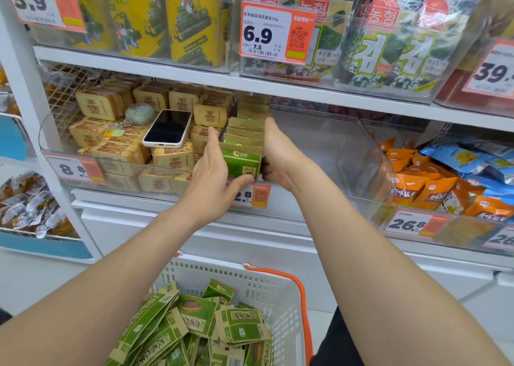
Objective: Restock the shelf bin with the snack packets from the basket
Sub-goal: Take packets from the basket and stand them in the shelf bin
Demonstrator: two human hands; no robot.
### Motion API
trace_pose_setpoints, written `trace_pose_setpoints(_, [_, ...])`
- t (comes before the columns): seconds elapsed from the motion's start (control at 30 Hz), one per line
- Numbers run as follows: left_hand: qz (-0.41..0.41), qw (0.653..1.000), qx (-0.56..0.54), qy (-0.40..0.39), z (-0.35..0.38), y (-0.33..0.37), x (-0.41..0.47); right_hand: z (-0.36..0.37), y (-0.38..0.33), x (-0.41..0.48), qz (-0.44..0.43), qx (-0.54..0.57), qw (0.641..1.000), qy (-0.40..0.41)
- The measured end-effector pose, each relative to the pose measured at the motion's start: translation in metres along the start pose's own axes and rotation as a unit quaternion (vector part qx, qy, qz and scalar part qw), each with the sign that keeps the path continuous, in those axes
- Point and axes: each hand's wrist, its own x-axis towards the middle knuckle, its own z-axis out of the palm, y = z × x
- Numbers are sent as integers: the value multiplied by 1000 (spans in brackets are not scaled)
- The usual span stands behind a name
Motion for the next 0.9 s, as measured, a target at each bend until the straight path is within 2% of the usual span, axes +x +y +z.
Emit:
trace_pose_setpoints(0.17, [7,1000,-23,-2,-1,0,-4,-6,7,-22,-68,-179,981,10])
trace_pose_setpoints(0.3, [8,1000,-1,15,0,6,-19,-10,12,-38,-178,-267,933,162])
trace_pose_setpoints(0.37, [73,989,98,87,0,2,-30,-8,16,-47,-205,-280,921,176])
trace_pose_setpoints(0.43, [177,949,200,168,-1,-5,-39,-5,22,-58,-251,-301,896,211])
trace_pose_setpoints(0.5, [256,919,244,175,-2,-11,-45,-3,27,-68,-313,-325,851,269])
trace_pose_setpoints(0.53, [277,915,260,136,-3,-12,-48,-3,32,-74,-341,-334,832,283])
trace_pose_setpoints(0.6, [282,913,295,2,-5,-13,-52,-1,44,-82,-367,-368,813,261])
trace_pose_setpoints(0.67, [228,911,305,-156,-7,-9,-57,0,58,-89,-351,-434,805,200])
trace_pose_setpoints(0.73, [150,895,320,-271,-6,-9,-64,4,74,-96,-323,-529,776,113])
trace_pose_setpoints(0.8, [94,881,328,-329,-4,-10,-77,7,91,-102,-258,-612,747,4])
trace_pose_setpoints(0.9, [50,849,349,-393,1,-12,-98,14,123,-109,-99,-680,705,-174])
